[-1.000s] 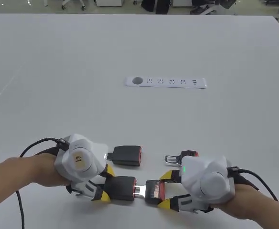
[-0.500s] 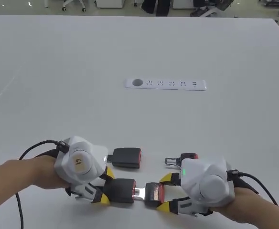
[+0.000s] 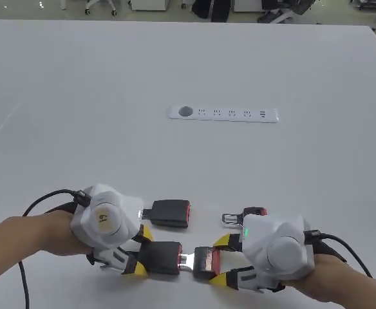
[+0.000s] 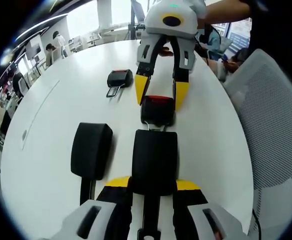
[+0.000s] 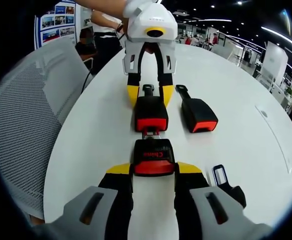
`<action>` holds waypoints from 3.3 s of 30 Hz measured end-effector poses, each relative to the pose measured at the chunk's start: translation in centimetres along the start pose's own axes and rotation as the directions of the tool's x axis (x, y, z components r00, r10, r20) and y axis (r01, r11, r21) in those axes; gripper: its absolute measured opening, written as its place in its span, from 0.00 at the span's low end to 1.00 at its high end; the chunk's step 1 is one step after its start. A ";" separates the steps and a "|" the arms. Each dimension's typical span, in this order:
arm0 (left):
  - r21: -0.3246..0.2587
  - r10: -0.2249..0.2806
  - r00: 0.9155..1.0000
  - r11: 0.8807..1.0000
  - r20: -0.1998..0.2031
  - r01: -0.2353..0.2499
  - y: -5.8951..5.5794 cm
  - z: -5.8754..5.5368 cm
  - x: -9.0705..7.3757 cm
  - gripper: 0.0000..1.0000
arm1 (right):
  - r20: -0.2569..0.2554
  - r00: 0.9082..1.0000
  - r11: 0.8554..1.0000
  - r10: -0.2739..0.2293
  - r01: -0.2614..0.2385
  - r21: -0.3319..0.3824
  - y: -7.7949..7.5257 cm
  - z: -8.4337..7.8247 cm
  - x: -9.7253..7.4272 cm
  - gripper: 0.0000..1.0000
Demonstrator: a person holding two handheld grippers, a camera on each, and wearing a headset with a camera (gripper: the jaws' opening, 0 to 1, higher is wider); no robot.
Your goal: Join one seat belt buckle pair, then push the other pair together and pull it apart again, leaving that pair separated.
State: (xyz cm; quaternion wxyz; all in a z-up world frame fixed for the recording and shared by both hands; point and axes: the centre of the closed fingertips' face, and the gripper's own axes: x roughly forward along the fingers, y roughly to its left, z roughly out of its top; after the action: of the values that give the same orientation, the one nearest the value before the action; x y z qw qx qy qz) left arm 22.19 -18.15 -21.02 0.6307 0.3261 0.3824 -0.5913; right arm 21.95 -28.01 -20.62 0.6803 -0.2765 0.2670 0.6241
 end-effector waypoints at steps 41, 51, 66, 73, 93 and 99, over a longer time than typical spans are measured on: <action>0.009 -0.001 1.000 1.000 0.019 0.001 -0.1 -0.1 -0.3 0.30 | -0.007 1.000 1.000 0.014 -0.014 0.009 1.0 1.8 1.0 0.29; 0.016 -0.004 1.000 1.000 0.005 0.004 -0.1 -0.2 -0.3 0.31 | -0.011 1.000 1.000 0.015 -0.015 0.004 0.7 1.7 0.2 0.30; 0.009 0.002 0.999 1.000 -0.048 -0.002 -0.2 0.3 0.0 0.31 | -0.020 1.000 1.000 0.003 -0.003 0.006 0.0 1.0 0.5 0.28; 0.031 -0.010 0.999 0.999 -0.031 0.011 -0.1 0.0 -0.1 0.31 | -0.013 1.000 1.000 0.007 -0.007 -0.005 -0.1 0.7 0.3 0.28; 0.036 -0.010 1.000 0.999 -0.028 0.011 -0.1 0.0 0.1 0.33 | -0.033 0.999 1.000 0.009 -0.008 0.008 0.0 0.9 0.8 0.31; 0.007 -0.020 0.999 1.000 -0.030 0.020 -0.3 0.0 0.1 0.36 | -0.037 0.999 1.000 0.011 -0.011 0.007 0.2 1.0 0.9 0.35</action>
State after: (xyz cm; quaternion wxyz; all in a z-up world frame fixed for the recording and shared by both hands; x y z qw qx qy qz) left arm 21.88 -18.24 -21.04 0.6177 0.3333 0.3932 -0.5940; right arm 21.82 -26.62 -20.58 0.6728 -0.2841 0.2833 0.6216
